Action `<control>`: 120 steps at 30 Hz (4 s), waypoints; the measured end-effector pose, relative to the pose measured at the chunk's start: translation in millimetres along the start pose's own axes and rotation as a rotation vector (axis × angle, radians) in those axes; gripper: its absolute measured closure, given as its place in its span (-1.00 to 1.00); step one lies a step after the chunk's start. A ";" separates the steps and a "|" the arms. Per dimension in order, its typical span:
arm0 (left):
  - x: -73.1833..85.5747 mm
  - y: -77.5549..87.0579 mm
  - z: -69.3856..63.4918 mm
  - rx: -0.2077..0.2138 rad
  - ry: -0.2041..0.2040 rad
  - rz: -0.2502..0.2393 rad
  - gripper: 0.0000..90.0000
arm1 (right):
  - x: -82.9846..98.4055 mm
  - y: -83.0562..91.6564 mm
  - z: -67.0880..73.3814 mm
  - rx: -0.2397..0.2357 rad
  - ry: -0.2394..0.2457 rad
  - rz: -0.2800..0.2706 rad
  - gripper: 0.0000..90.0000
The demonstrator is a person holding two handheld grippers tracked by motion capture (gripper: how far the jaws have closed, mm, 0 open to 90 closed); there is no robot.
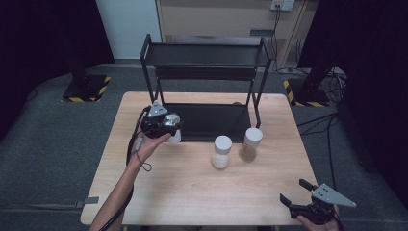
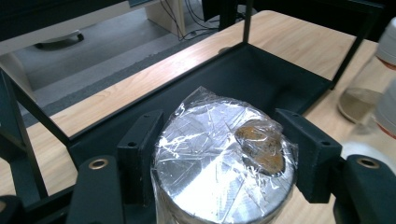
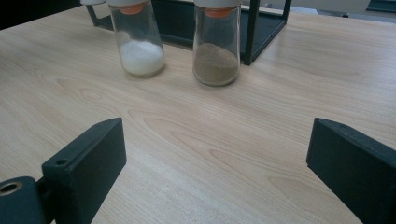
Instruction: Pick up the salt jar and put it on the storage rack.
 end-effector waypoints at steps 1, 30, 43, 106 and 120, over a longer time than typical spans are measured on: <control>-0.2 -2.2 0.3 -0.008 0.004 0.000 -0.24 | 0.0 0.0 -0.1 0.000 -0.001 -0.001 -0.89; 16.4 -68.3 5.3 -0.184 0.051 0.008 -0.24 | 0.5 0.7 -1.3 -0.001 -0.010 -0.006 -0.89; 26.4 -81.3 7.5 -0.206 0.069 0.020 -0.24 | 0.7 0.9 -1.8 -0.003 -0.013 -0.008 -0.89; -14.3 -60.3 5.5 -0.182 0.070 -0.020 -0.97 | -0.1 1.4 -1.1 -0.011 -0.006 -0.009 -0.89; -33.5 -34.3 -5.2 -0.133 0.061 -0.054 -0.97 | -0.3 1.2 -0.7 -0.012 -0.005 -0.006 -0.89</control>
Point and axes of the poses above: each handheld gripper's, and its own axes: y roughly backward along the jaws, x roughly out of its underside, z roughly to its left, the point moved 6 cm from there along -y, roughly forward along the jaws, and after that the axes turned 15 degrees about -z, right-handed, at the moved point
